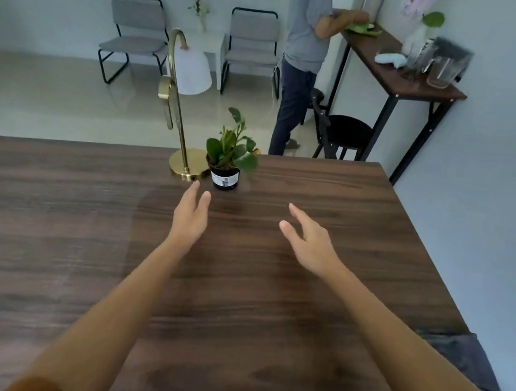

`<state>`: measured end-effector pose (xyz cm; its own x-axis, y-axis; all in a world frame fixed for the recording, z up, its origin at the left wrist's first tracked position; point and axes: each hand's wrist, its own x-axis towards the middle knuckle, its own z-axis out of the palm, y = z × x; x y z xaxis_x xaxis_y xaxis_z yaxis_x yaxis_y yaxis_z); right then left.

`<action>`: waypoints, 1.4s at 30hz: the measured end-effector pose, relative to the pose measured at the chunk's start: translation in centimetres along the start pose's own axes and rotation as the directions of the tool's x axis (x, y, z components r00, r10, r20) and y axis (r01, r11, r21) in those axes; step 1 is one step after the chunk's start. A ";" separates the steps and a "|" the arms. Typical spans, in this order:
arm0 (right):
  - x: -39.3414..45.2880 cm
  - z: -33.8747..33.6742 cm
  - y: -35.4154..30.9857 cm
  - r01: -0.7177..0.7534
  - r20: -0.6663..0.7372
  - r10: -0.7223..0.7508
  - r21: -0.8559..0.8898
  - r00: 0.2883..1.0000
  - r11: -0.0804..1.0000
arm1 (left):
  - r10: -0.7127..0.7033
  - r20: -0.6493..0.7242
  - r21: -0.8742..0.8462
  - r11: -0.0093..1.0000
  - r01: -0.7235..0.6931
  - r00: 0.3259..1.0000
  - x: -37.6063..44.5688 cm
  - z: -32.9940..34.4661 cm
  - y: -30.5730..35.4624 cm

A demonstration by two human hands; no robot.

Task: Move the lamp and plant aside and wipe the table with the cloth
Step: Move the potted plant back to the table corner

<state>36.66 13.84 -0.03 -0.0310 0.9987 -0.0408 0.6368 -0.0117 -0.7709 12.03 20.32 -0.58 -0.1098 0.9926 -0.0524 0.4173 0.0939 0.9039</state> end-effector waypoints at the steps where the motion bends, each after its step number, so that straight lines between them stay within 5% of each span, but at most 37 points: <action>1: 1.9 1.1 -0.7 -0.031 0.021 0.030 0.050 0.999 0.998 | -0.035 0.001 -0.037 0.999 0.035 0.999 1.6 0.2 0.1; 7: 11.2 5.5 -3.1 -0.148 0.131 0.126 0.176 0.983 0.973 | -0.048 0.077 -0.172 0.983 0.061 0.996 7.2 1.0 -0.3; 16: 16.5 7.5 -2.6 -0.109 0.017 0.111 0.381 0.994 0.918 | 0.057 0.071 -0.233 0.972 -0.039 0.996 9.9 3.4 -0.3; 24: 17.4 -2.6 3.8 -0.139 -0.200 0.239 0.415 0.950 0.899 | 0.202 0.153 -0.231 0.959 -0.164 0.967 12.1 14.6 6.6; 32: 17.0 -13.9 12.2 -0.214 -0.398 0.322 0.293 0.859 0.932 | 0.212 0.265 -0.315 0.941 -0.123 0.941 12.6 28.6 12.8; 42: 16.3 -16.4 16.1 -0.254 -0.383 0.368 0.316 0.847 0.914 | 0.191 0.328 -0.258 0.960 -0.107 0.925 11.9 33.6 13.5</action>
<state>59.07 30.76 -2.67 0.5028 0.8611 -0.0751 0.3467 -0.2805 -0.8950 46.70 36.00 -3.31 0.2737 0.9617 -0.0145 0.1796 -0.0363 0.9831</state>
